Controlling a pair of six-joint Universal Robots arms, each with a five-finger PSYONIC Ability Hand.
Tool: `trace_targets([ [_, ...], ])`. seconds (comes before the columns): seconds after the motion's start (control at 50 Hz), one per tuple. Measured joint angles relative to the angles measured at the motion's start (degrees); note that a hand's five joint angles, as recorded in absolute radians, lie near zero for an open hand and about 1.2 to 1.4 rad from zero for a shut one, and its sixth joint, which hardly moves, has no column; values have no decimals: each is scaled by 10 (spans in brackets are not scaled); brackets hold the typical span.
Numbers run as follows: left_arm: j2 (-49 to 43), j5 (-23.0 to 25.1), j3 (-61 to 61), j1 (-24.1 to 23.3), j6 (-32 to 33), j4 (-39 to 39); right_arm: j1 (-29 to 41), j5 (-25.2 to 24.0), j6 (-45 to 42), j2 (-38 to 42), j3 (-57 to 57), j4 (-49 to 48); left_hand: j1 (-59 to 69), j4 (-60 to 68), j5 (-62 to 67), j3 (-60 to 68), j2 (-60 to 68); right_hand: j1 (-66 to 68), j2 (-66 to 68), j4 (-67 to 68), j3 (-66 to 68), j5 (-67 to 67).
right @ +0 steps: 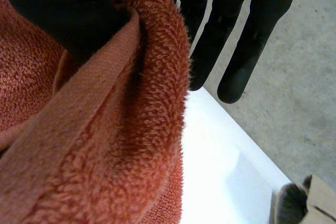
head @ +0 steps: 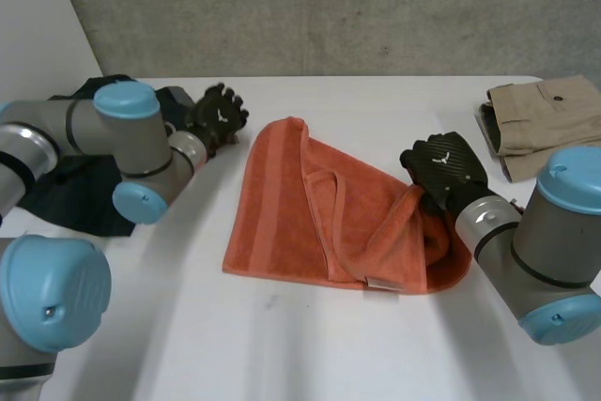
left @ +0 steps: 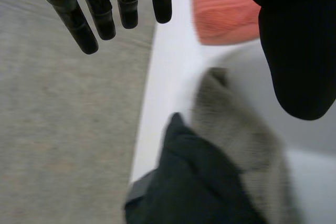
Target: Fold the laundry.
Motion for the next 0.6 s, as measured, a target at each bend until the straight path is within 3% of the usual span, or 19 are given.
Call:
trace_targets([
  [0.18, 43, -1, -5, 3, -50, 8, 10, -12, 4, -37, -17, 5, 0, 0, 0, 0, -1, 0, 0, 1, 0, 0],
  [0.4, 95, 62, -22, -9, -280, -62, 41, -23, 80, -127, -172, 79, 0, 0, 0, 0, -1, 0, 0, 1, 0, 0],
  [0.6, 104, 132, -27, -47, -477, -143, 78, -75, 161, -160, -280, 118, 0, 0, 0, 0, -1, 0, 0, 1, 0, 0],
])
